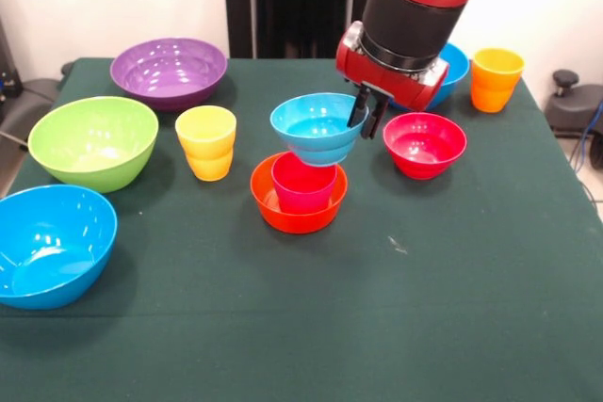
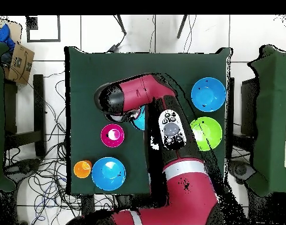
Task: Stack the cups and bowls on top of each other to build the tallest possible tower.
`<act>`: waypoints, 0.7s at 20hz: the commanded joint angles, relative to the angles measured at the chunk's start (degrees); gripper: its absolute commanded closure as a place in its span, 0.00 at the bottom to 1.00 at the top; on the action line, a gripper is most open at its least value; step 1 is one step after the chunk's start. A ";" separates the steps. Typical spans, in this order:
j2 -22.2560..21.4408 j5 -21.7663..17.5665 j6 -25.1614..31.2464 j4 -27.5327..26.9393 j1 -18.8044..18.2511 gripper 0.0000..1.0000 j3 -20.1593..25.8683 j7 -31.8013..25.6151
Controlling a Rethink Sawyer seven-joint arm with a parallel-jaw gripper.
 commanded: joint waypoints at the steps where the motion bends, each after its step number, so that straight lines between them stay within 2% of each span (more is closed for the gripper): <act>1: 2.33 -3.42 -2.19 -0.13 1.29 1.00 -0.56 -4.58; 6: 2.75 -3.44 -1.23 -1.25 1.75 1.00 -0.92 -4.58; 14: 3.08 -4.14 -2.69 -1.50 1.46 1.00 -1.08 -5.37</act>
